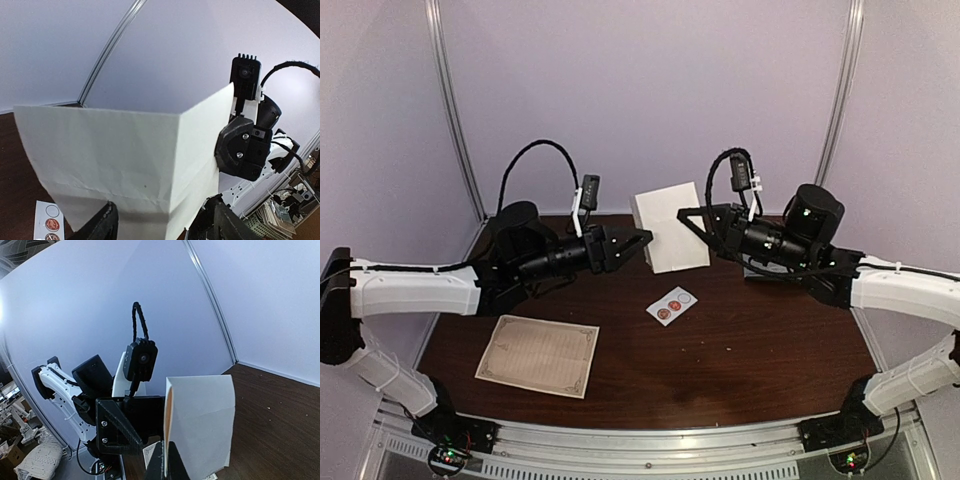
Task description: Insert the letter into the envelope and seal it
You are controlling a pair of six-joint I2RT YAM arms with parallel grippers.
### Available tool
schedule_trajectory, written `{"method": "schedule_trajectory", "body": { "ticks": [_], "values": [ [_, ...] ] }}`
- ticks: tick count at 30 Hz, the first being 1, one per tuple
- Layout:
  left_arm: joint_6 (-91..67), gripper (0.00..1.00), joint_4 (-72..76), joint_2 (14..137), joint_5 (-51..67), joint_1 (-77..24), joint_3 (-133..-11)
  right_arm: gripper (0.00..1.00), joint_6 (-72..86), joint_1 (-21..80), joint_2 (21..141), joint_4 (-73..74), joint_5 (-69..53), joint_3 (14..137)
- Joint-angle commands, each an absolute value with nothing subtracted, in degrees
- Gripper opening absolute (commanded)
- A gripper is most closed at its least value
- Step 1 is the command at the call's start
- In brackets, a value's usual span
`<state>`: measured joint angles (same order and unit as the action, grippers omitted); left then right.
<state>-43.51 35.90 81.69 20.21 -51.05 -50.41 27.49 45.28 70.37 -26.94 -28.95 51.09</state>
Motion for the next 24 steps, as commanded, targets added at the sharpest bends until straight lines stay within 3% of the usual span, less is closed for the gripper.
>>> {"method": "schedule_trajectory", "body": {
  "ticks": [1, 7, 21, 24],
  "values": [
    [-44.4, 0.68, 42.1, 82.3, 24.0, -51.2, -53.0, 0.0, 27.8, 46.6, 71.8, -30.4, -34.3, 52.5],
    [-43.8, 0.65, 42.5, 82.4, 24.6, -51.5, -53.2, 0.0, 27.5, 47.5, 73.2, -30.2, -35.7, 53.6],
    [-44.1, 0.25, 44.1, 82.0, 26.8, -51.5, -52.1, 0.0, 25.6, 47.7, 72.1, -26.8, -28.5, 53.3],
    [-44.1, 0.12, 43.9, 82.1, 26.9, -51.5, -52.0, 0.0, 25.4, 47.7, 72.2, -26.2, -28.0, 53.4]
  ]
}}
